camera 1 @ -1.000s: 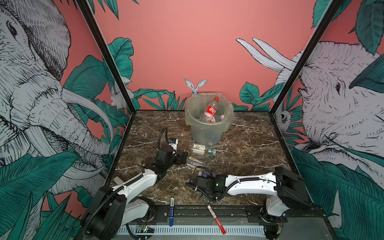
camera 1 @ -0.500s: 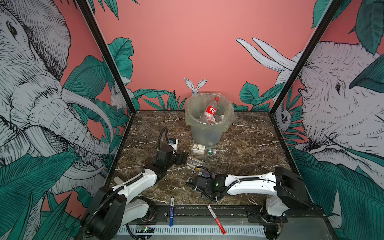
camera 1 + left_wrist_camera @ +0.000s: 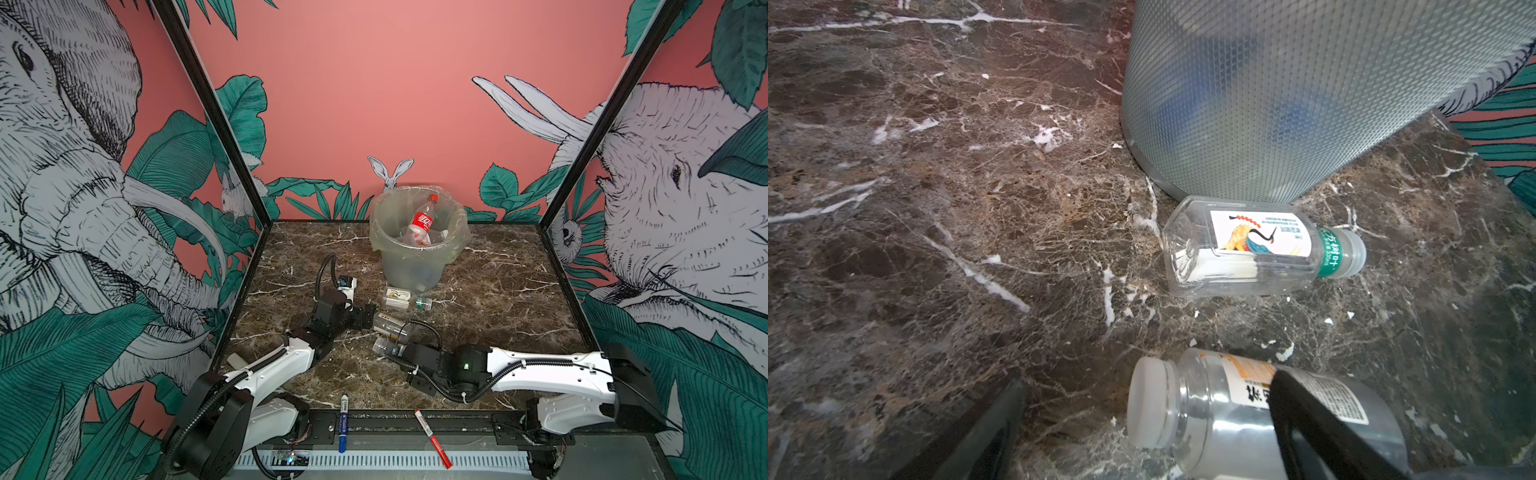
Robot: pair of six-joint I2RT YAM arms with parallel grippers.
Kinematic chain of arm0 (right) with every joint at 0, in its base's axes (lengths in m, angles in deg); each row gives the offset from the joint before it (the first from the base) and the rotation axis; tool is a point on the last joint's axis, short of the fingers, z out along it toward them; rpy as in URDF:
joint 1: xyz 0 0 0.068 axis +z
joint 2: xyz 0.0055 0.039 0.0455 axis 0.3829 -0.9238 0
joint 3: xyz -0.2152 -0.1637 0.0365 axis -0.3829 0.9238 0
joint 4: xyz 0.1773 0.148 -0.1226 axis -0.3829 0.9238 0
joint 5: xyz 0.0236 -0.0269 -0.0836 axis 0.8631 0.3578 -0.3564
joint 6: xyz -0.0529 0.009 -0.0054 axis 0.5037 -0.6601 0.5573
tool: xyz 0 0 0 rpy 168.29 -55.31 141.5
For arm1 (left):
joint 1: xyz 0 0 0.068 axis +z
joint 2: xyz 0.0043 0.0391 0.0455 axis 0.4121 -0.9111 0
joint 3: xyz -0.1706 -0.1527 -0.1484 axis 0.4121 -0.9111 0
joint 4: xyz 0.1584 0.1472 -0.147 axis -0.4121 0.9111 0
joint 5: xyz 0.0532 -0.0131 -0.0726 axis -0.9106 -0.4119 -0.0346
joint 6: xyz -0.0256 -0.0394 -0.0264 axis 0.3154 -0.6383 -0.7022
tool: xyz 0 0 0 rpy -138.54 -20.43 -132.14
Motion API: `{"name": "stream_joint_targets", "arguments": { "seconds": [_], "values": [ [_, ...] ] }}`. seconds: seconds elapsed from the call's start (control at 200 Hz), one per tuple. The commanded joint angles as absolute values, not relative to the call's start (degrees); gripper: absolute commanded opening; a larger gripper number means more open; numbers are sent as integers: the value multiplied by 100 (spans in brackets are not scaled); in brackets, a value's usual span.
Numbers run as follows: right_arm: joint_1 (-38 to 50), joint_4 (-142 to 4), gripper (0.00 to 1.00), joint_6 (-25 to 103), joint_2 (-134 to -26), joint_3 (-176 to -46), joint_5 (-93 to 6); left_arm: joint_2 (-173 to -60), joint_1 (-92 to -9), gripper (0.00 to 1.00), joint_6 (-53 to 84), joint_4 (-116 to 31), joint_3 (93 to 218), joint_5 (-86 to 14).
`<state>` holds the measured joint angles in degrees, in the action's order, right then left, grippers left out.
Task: Throw the plastic bottles in the bin
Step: 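Lower the right gripper and close it on the white-capped red-labelled bottle, then lift the red-labelled bottle with the right gripper and carry it over the bin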
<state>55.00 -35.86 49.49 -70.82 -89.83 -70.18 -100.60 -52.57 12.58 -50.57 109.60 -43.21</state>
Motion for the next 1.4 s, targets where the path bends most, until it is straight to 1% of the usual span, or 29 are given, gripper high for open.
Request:
{"name": "stream_joint_targets", "arguments": {
  "seconds": [0.0,0.15,0.31,0.435,0.575,0.74,0.84,0.93,1.005,1.065,1.16,1.2,1.22,1.24,1.27,1.29,1.35,1.395],
  "values": [
    [5474,-3804,50,4720,-6845,-8796,-7307,-10041,-5227,93,1200,-5163,10911,-4270],
    [5385,-3947,50,4497,-6405,-8572,-7636,-10034,-5229,93,1194,-5167,10900,-4273],
    [5114,-4087,51,4136,-5566,-8198,-7922,-10085,-5228,93,1176,-5199,10909,-4224],
    [4903,-3993,50,3828,-4990,-7928,-8292,-10106,-5232,93,1161,-5222,10919,-4189],
    [4797,-3786,49,3565,-4590,-7783,-8857,-10151,-5228,93,1146,-5250,10926,-4154],
    [4778,-3804,50,3532,-4189,-7875,-9504,-10167,-5229,93,1147,-5263,10929,-4140],
    [4733,-3815,49,3767,-4186,-8302,-9871,-10171,-5224,93,1148,-5268,10928,-4132],
    [4546,-4017,50,4213,-4365,-8938,-9898,-10170,-5228,93,1144,-5269,10937,-4119],
    [4176,-4260,50,4616,-4707,-9712,-9542,-10176,-5230,93,1148,-5272,10950,-4123],
    [3743,-4310,50,4856,-5244,-10578,-9117,-10180,-5229,93,1131,-5281,10951,-4108],
    [2986,-4249,51,5125,-6477,-12297,-8280,-10194,-5229,93,1119,-5298,10945,-4078],
    [2668,-4149,57,5142,-7040,-13092,-7880,-10206,-5228,93,1116,-5299,10961,-4070],
    [2508,-4078,64,5102,-7377,-13501,-7749,-10204,-5234,93,1115,-5300,10959,-4066],
    [2359,-4009,72,5064,-7687,-13909,-7605,-10211,-5229,93,1115,-5300,10966,-4062],
    [2154,-3818,88,5013,-8155,-14552,-7295,-10213,-5229,93,1122,-5287,10968,-4071],
    [2043,-3636,97,4984,-8508,-15018,-7177,-10205,-5229,93,1123,-5285,10962,-4091],
    [1820,-3025,99,4915,-9351,-16378,-7294,-10183,-5221,93,1151,-5228,10970,-4139],
    [1672,-2717,99,4830,-9695,-17070,-7161,-10154,-5216,93,1163,-5202,10962,-4150]
  ]
}}
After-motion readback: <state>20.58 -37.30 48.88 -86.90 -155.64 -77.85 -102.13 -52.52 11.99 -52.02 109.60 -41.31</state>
